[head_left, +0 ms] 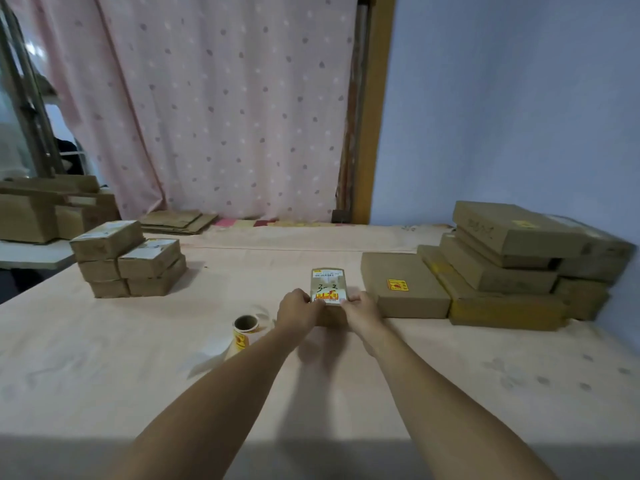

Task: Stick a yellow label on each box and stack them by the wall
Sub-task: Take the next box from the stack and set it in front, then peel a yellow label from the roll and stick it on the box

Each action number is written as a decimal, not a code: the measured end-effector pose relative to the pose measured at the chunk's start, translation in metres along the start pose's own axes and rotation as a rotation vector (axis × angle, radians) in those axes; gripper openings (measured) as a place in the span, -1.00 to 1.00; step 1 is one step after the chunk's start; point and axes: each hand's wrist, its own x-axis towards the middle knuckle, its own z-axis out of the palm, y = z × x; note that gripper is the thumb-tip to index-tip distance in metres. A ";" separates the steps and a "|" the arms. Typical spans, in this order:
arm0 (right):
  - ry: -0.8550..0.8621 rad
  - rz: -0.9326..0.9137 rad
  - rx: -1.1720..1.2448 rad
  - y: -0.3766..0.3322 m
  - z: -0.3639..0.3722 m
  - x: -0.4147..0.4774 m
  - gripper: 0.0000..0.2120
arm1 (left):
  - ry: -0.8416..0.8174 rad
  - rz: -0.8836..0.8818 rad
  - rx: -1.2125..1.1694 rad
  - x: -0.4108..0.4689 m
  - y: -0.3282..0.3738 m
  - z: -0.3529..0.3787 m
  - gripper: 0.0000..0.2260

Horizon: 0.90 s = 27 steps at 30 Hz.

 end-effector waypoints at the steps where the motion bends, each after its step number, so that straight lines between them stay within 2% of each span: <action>1: -0.006 0.012 -0.023 0.003 -0.004 -0.002 -0.92 | -0.031 -0.021 0.002 -0.003 -0.001 0.003 -0.76; 5: -0.031 0.052 -0.103 0.012 -0.016 -0.004 -0.86 | -0.130 -0.075 0.035 -0.010 -0.004 0.009 -0.81; 9: -0.017 0.067 -0.123 0.017 -0.016 -0.004 -0.87 | -0.131 -0.080 0.166 -0.018 0.002 0.010 -0.80; 14: 0.007 0.008 -0.229 0.012 -0.009 -0.012 -0.87 | -0.080 0.041 0.312 -0.020 0.005 -0.010 -0.85; 20: 0.068 -0.161 -0.372 -0.003 0.005 -0.024 -0.83 | -0.129 0.172 0.153 -0.018 -0.003 -0.071 -0.84; 22: 0.051 -0.215 -0.385 -0.013 0.011 -0.031 -0.90 | -0.105 0.281 0.295 -0.015 -0.008 -0.095 -0.84; 24: 0.032 -0.270 -0.448 -0.021 0.018 -0.038 -0.87 | -0.109 0.363 0.486 -0.014 -0.015 -0.117 -0.81; 27: 0.003 -0.340 -0.493 -0.027 0.031 -0.045 -0.85 | -0.120 0.397 0.738 -0.018 -0.028 -0.142 -0.73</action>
